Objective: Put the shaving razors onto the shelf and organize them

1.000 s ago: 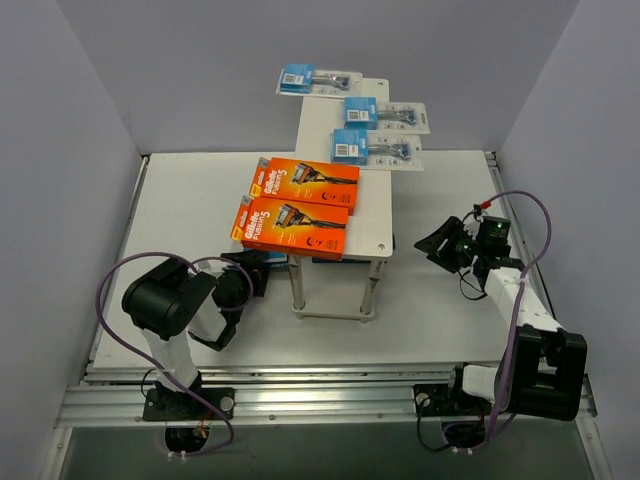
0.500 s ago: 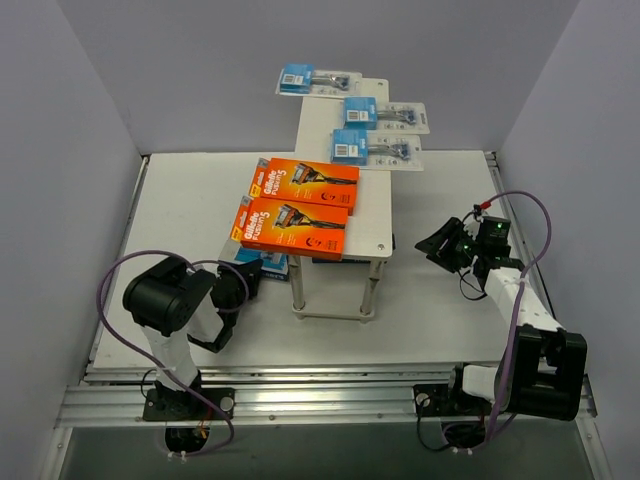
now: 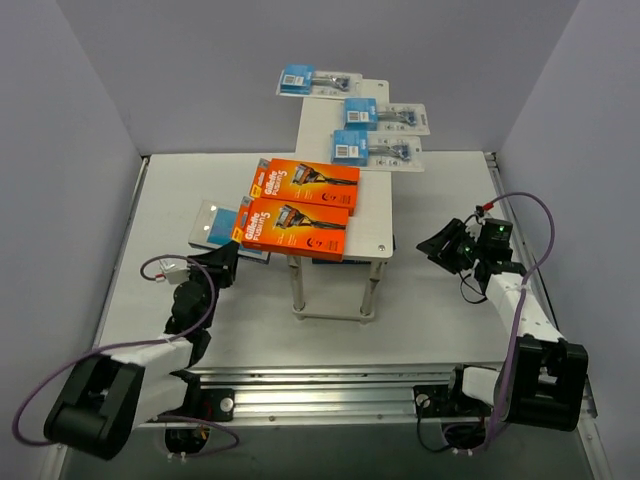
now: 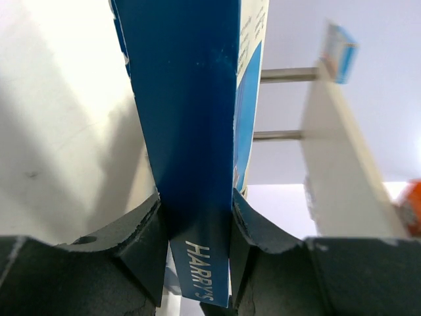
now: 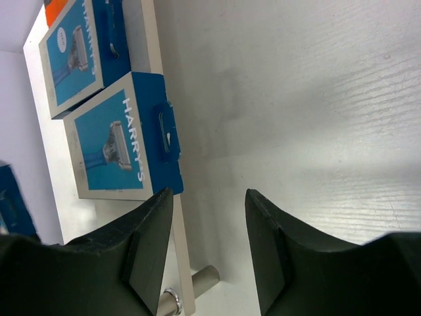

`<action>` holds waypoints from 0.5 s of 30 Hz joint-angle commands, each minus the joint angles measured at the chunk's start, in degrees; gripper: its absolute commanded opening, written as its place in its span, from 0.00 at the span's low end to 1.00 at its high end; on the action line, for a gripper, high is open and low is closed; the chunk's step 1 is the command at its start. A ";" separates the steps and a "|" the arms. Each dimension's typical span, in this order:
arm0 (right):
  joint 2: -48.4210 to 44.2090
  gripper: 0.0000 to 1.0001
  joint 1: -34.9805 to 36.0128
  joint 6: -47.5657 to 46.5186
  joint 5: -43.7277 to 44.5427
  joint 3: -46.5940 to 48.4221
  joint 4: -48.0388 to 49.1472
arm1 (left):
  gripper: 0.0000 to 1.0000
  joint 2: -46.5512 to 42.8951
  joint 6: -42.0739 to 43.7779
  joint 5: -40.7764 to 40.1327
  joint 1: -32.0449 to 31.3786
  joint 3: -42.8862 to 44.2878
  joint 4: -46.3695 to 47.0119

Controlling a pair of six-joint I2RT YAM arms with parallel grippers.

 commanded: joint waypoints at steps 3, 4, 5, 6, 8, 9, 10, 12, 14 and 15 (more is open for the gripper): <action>-4.91 0.44 0.40 0.21 0.88 -1.79 -0.49 | 0.19 -25.96 7.60 2.75 2.56 4.18 -32.84; -5.18 0.44 0.57 0.21 0.80 -1.88 -0.41 | 0.19 -28.90 10.31 2.40 2.83 5.16 -37.06; -5.53 0.44 0.92 0.38 0.80 -2.40 -0.23 | 0.19 -33.20 11.12 2.40 3.27 5.86 -42.94; -6.05 0.44 1.71 0.99 0.36 -2.66 0.64 | 0.18 -34.46 11.74 3.35 3.88 6.48 -45.69; -6.67 0.44 2.77 1.79 -0.34 -3.10 2.14 | 0.17 -34.83 11.40 4.76 4.50 6.66 -46.07; -6.76 0.44 3.56 2.14 -0.87 -3.11 4.14 | 0.13 -34.04 10.96 5.55 4.68 6.57 -45.81; -6.68 0.44 4.61 2.58 -1.57 -3.02 5.30 | 0.10 -32.64 10.09 6.26 4.77 6.22 -44.76; -6.68 0.44 5.41 3.37 -4.21 -2.93 9.58 | 0.04 -26.93 8.94 8.10 4.68 5.61 -38.36; -6.41 0.44 6.11 4.77 -5.70 -2.49 11.98 | 0.02 -20.19 8.41 10.47 4.59 6.22 -32.12; -6.24 0.44 6.37 5.21 -7.36 -2.14 14.25 | 0.02 -18.32 8.23 11.01 4.42 6.66 -30.53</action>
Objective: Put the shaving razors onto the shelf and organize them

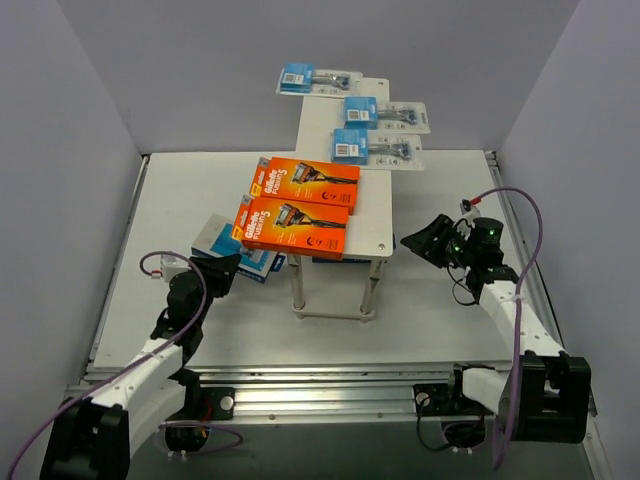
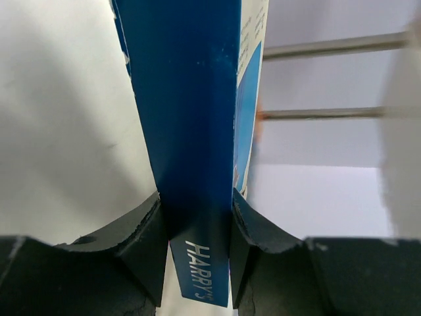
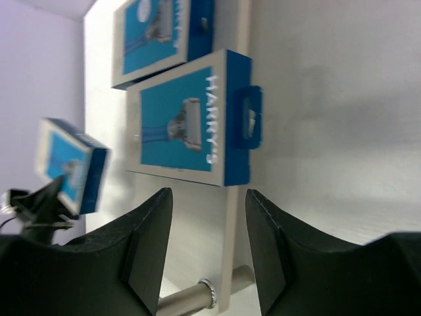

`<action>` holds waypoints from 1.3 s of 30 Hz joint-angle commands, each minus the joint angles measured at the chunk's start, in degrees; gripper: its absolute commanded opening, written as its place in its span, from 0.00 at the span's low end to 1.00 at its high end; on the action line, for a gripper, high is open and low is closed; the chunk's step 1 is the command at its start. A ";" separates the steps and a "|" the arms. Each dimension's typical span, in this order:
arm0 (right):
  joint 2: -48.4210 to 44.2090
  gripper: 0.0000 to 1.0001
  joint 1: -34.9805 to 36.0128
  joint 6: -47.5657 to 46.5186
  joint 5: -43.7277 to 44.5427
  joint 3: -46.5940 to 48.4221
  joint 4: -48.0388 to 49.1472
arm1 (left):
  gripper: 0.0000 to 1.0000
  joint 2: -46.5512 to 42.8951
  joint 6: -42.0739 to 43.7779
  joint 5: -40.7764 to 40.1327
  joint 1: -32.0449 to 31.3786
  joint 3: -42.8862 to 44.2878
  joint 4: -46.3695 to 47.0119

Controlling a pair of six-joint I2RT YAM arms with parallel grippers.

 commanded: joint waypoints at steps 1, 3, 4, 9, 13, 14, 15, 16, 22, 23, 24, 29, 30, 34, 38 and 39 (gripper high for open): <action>-0.97 0.44 1.00 2.53 -5.23 1.27 9.13 | 0.02 7.07 -0.73 4.56 -0.33 3.33 9.12; -0.27 0.44 1.18 3.32 -6.72 2.15 11.15 | 0.02 10.68 -0.99 4.56 -0.77 4.66 10.64; 0.17 0.44 1.35 3.93 -7.25 2.24 12.20 | 0.02 11.56 -0.91 4.39 -1.03 5.36 11.08; 4.39 0.41 3.55 8.24 -10.16 2.94 18.36 | 0.02 15.26 -0.38 3.69 -1.74 9.23 13.01; 6.59 0.41 6.80 8.24 -9.72 4.43 19.95 | 0.02 17.54 -0.12 3.69 -2.17 11.51 14.15; 7.64 0.41 7.32 8.33 -9.81 5.13 20.91 | 0.02 19.02 -0.12 3.86 -2.52 11.95 14.51; 8.26 0.41 8.81 8.42 -9.81 5.49 21.35 | 0.02 19.91 -0.29 3.77 -2.96 12.57 16.34; 8.87 0.41 9.61 8.42 -9.90 5.93 21.79 | 0.02 21.75 -0.38 3.60 -3.31 12.83 17.31; 14.06 0.41 14.01 11.22 -11.83 9.53 26.88 | 0.02 30.01 -2.22 2.28 -6.92 15.03 26.10; 14.76 0.41 14.27 11.93 -11.92 9.62 28.81 | 0.02 30.90 -2.57 2.02 -7.27 15.21 27.07; 15.11 0.41 14.62 12.54 -11.83 9.71 29.44 | 0.02 31.60 -3.27 1.75 -7.97 15.38 28.99; 17.39 0.43 16.73 16.41 -9.99 8.66 34.17 | 0.02 34.51 -3.54 0.96 -9.82 18.02 31.03; 18.10 0.43 17.08 16.94 -9.55 8.22 34.71 | 0.02 34.86 -3.54 0.79 -10.08 18.46 31.03; 21.26 0.46 19.10 20.19 -9.28 6.72 41.81 | 0.02 37.31 -4.24 0.70 -11.31 19.69 32.61; 22.50 0.47 22.17 20.99 -8.67 7.51 43.07 | 0.02 39.95 -6.09 0.61 -12.54 19.60 35.77; 22.67 0.48 22.53 20.81 -8.14 7.77 42.72 | 0.02 40.48 -6.35 0.70 -12.81 19.87 36.48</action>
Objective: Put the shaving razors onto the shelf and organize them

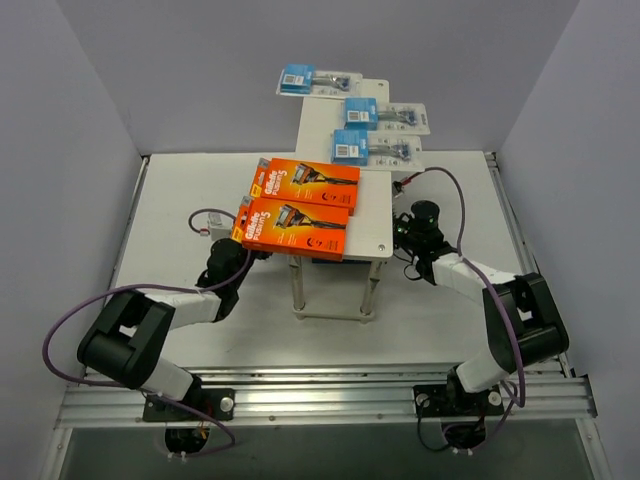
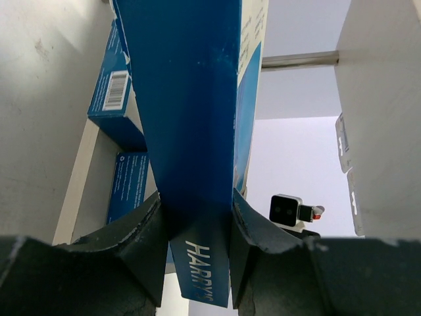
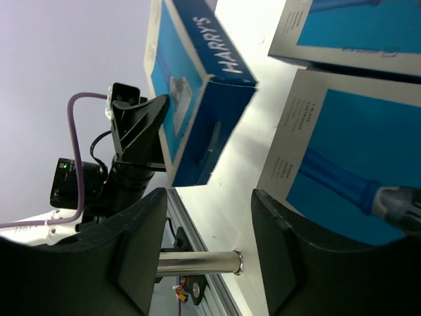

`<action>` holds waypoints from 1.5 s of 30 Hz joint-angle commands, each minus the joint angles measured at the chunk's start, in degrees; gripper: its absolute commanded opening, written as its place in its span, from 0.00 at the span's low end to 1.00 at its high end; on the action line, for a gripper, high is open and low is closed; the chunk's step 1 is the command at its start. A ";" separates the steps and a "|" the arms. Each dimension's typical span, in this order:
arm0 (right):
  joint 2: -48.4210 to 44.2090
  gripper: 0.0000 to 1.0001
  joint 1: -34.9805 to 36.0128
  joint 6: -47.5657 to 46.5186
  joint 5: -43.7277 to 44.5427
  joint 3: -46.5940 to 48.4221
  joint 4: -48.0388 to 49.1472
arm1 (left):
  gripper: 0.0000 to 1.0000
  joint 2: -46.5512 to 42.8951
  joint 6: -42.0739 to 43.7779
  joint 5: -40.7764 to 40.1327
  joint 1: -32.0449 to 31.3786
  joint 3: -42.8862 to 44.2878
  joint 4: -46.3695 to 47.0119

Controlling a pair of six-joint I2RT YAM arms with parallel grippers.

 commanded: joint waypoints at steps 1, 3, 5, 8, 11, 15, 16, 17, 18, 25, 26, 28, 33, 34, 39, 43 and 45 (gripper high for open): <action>0.12 0.51 2.05 0.71 1.26 1.46 5.76 | 0.02 2.47 -2.20 -0.59 -1.40 2.53 8.44; 0.65 0.53 3.02 0.79 1.70 1.90 5.84 | 0.02 3.71 -3.08 -0.50 -2.19 2.97 10.01; 1.52 0.56 3.46 0.79 2.31 2.69 5.67 | 0.02 5.38 -3.78 -0.59 -2.81 3.33 11.16; 2.32 0.57 4.34 0.00 3.80 3.31 3.91 | 0.02 7.40 -4.66 -0.77 -4.04 4.20 13.27; 2.58 0.57 4.69 -0.53 4.86 3.31 2.50 | 0.02 8.45 -5.28 -1.12 -5.00 4.73 14.42; 3.28 0.57 5.22 -0.09 5.48 2.78 3.38 | 0.02 10.12 -6.16 -1.38 -6.15 5.08 16.70; 3.55 0.57 5.31 0.00 5.57 2.78 3.47 | 0.02 10.48 -6.42 -1.47 -6.50 5.17 17.14; 3.64 0.57 5.57 0.09 5.74 2.78 3.47 | 0.02 10.91 -6.95 -1.56 -6.67 5.00 17.84; 3.72 0.57 5.66 0.09 5.83 2.78 3.47 | 0.02 11.27 -7.12 -1.73 -6.76 5.00 18.98; 4.86 0.33 6.27 4.03 4.44 1.56 10.99 | 0.02 13.38 -6.52 -1.91 -7.99 5.26 20.66; 5.13 0.29 6.36 5.52 3.73 1.03 13.72 | 0.02 13.38 -5.82 -2.00 -8.43 5.26 20.66; 6.35 0.19 6.27 10.01 2.33 0.15 19.78 | 0.02 13.20 -5.02 -1.65 -8.70 5.70 20.48; 7.42 0.01 6.36 13.18 2.05 -0.82 24.65 | 0.05 12.85 -4.40 -1.03 -9.05 5.44 20.22; 7.24 0.00 6.36 13.18 2.05 -0.91 24.91 | 0.06 12.94 -4.49 -0.77 -9.05 5.18 20.22; 5.58 0.00 6.19 13.10 2.41 -1.26 23.86 | 0.09 13.64 -5.28 0.02 -9.05 4.12 21.80; 3.82 0.00 5.93 11.95 2.93 -0.91 20.79 | 0.19 14.26 -5.72 0.81 -8.96 3.59 23.11; 2.76 0.00 5.84 10.99 3.20 -0.74 18.77 | 0.20 14.35 -5.63 1.43 -8.79 3.15 23.38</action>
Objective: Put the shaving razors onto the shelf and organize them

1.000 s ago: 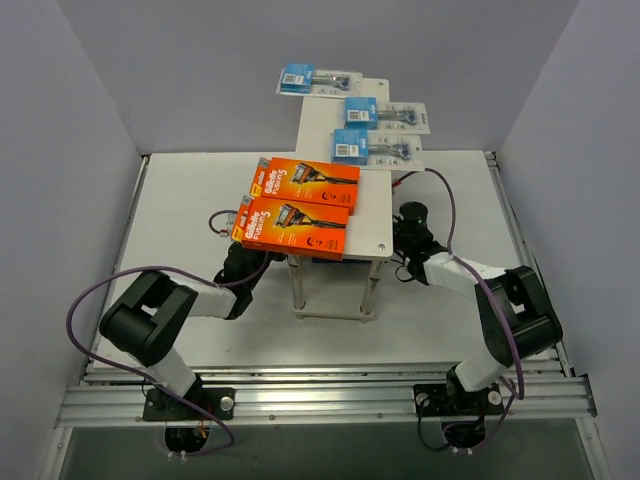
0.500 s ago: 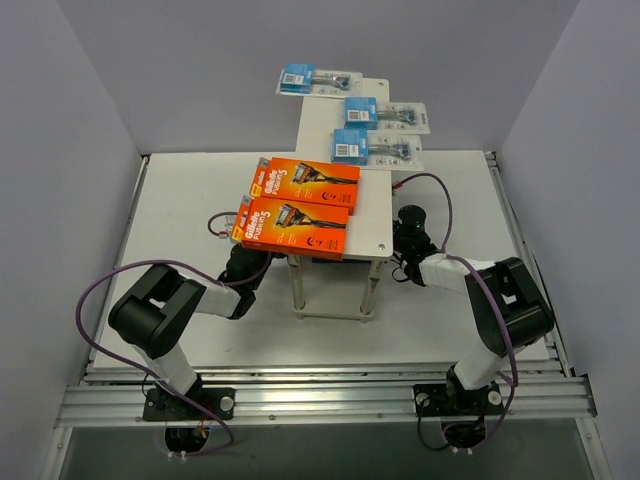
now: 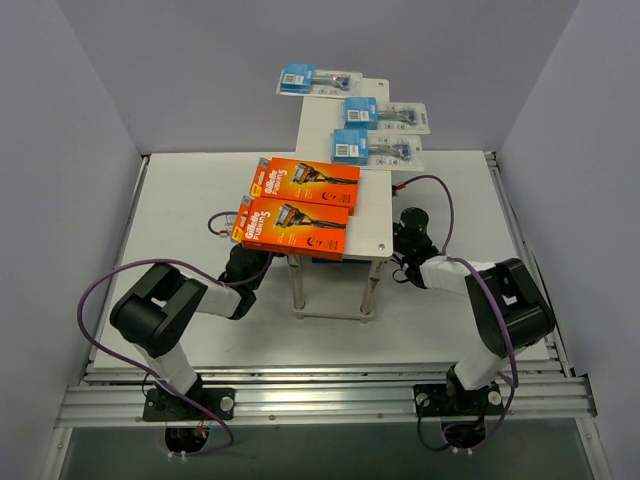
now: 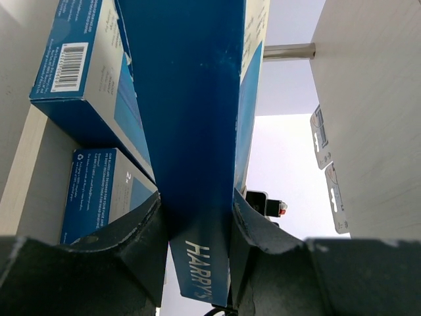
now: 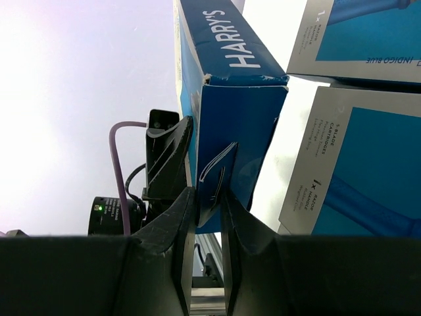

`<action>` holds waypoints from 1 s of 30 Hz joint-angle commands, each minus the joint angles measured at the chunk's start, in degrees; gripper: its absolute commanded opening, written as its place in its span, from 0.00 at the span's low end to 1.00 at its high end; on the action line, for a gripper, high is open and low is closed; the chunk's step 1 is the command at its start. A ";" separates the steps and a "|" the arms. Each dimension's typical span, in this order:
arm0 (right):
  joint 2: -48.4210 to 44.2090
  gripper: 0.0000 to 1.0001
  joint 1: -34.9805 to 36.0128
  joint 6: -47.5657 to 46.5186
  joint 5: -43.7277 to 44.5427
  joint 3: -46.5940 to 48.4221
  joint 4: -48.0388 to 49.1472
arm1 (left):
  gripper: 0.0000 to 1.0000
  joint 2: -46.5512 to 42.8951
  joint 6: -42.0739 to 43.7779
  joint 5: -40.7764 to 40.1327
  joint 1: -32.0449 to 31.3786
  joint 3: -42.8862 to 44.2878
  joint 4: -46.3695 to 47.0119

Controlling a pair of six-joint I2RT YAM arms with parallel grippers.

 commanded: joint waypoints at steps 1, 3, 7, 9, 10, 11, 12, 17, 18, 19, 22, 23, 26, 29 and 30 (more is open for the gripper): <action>-4.24 0.00 0.98 -1.14 -2.99 1.17 2.15 | 0.37 0.40 -0.28 6.89 -2.03 0.09 6.88; -5.29 0.00 0.55 -1.67 -2.99 1.17 0.75 | 0.94 -0.04 -0.37 7.24 -1.86 -0.52 6.88; -7.22 0.00 -0.33 -3.25 -2.81 1.25 -3.03 | 0.94 -1.62 0.07 7.42 -1.15 -1.75 6.18; -8.45 0.00 -1.21 -4.04 -2.90 1.43 -5.48 | 0.94 -3.46 0.60 7.60 -0.63 -2.37 5.30; -8.89 0.00 -1.56 -4.40 -3.07 1.43 -6.28 | 0.94 -4.16 1.12 8.03 -0.45 -2.54 3.56; -9.33 0.00 -1.91 -4.83 -3.16 1.60 -7.34 | 0.94 -5.82 1.65 8.21 -0.19 -2.72 2.67; -10.38 0.00 -2.88 -5.62 -3.34 1.61 -9.35 | 0.94 -6.80 2.18 8.30 -0.18 -3.16 1.71; -13.63 0.00 -6.48 -7.65 -4.83 0.82 -14.46 | 0.94 -13.12 5.96 9.09 0.52 -4.56 -5.33; -13.99 0.00 -7.10 -7.91 -5.10 0.47 -14.81 | 0.94 -14.09 6.48 9.27 1.04 -4.65 -6.29; -14.26 0.00 -8.32 -8.09 -5.36 0.29 -15.17 | 0.94 -14.97 7.45 9.70 1.31 -4.74 -8.74; -15.66 0.00 -10.08 -8.53 -6.50 -0.59 -16.31 | 0.94 -18.49 9.56 11.20 2.62 -4.48 -14.62; -16.27 0.00 -10.35 -9.05 -6.59 -0.77 -17.27 | 0.94 -20.24 9.91 11.20 2.98 -4.22 -16.39; -17.50 0.00 -11.40 -10.02 -6.94 -1.29 -18.94 | 0.94 -23.49 11.67 12.69 4.29 -4.74 -21.24; -18.65 0.00 -12.55 -10.90 -7.29 -1.82 -20.61 | 0.94 -26.48 13.43 14.01 6.05 -5.01 -25.36; -19.00 0.00 -12.81 -11.16 -7.38 -1.91 -21.14 | 0.94 -27.10 13.96 14.54 6.40 -5.01 -26.24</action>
